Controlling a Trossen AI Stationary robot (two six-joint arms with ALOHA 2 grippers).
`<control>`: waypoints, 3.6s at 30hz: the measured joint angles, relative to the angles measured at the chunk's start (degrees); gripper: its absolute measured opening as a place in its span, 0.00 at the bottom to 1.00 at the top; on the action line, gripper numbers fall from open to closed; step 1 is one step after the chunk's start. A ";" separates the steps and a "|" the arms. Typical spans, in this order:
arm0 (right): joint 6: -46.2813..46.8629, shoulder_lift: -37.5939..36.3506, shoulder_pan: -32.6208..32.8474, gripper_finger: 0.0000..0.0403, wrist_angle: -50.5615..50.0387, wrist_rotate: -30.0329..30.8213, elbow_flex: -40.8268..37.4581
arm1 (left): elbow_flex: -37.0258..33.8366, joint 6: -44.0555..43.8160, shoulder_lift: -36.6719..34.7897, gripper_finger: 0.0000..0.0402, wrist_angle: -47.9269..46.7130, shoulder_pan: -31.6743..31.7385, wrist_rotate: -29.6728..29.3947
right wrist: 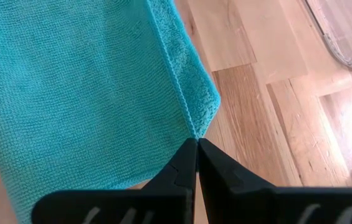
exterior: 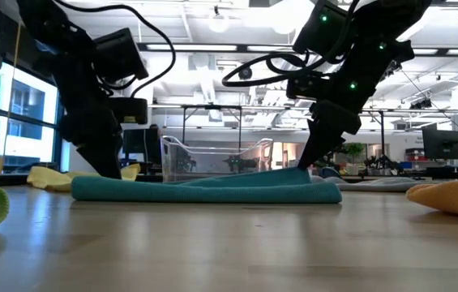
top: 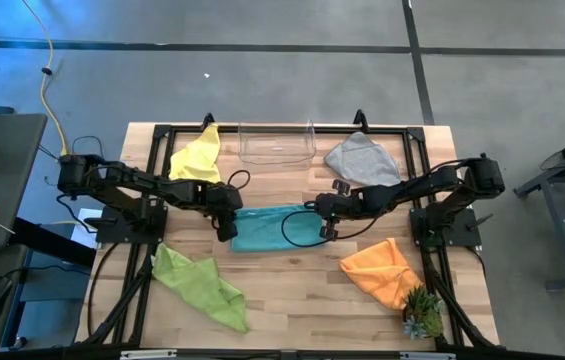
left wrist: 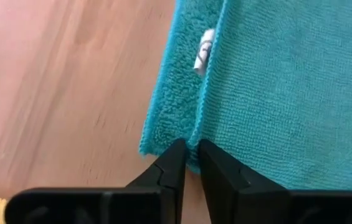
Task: Fold microfiber towels
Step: Fold the blue towel
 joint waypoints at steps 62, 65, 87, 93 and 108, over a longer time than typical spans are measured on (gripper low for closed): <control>0.04 0.00 -0.15 0.00 0.00 0.84 0.00 | 2.47 1.34 -3.91 0.00 -3.70 2.23 -9.09; 0.64 0.00 -0.57 0.00 0.00 1.14 0.00 | 2.49 1.28 -2.83 0.00 -1.68 3.68 -8.49; 6.85 0.30 -1.21 0.38 -2.66 3.56 0.09 | 2.49 3.19 -1.13 0.29 1.22 6.70 -12.11; 7.47 -2.11 -1.24 0.40 -0.74 -0.26 0.09 | 2.41 6.15 -5.02 0.26 -0.05 7.50 -4.46; 8.14 6.64 -2.39 0.07 3.31 -10.14 0.04 | -4.59 7.80 -3.03 0.01 10.87 -0.75 6.93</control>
